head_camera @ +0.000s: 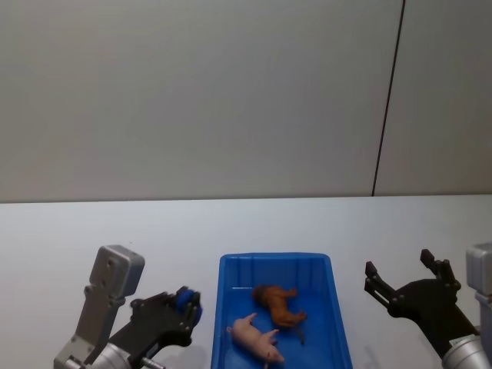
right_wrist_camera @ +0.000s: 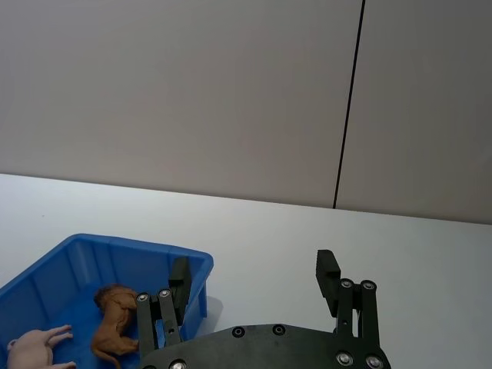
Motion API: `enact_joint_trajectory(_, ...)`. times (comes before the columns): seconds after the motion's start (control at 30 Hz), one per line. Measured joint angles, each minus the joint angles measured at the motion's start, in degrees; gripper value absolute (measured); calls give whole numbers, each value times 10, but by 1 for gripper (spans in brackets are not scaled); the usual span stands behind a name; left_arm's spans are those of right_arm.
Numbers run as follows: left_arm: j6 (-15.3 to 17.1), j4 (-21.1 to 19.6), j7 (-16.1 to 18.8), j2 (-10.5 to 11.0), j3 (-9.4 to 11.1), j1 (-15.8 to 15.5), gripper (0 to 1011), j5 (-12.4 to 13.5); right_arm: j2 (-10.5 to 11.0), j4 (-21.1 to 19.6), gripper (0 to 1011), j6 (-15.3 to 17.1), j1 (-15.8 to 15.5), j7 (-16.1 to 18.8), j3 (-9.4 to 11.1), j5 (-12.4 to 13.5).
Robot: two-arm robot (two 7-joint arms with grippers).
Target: Pick up the two dolls from the table and place them into the box.
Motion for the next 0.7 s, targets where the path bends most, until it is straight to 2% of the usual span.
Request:
enact_joint_trajectory(0.3,-18,-3,-56,-15,2,-20,168,-2,0,0,1001,0,0,0,0,0)
enact_joint_trajectory(0.43,-24,3,-83,-27,6,-32,266,-5,0,0,1001,0,0,0,0,0)
enact_joint_trajectory(0.47,-26,7,-93,-33,9,-37,325,-6,0,0,1001,0,0,0,0,0)
enact_joint_trajectory(0.7,-35,22,-134,-56,18,-59,544,-8,0,0,1001,0,0,0,0,0)
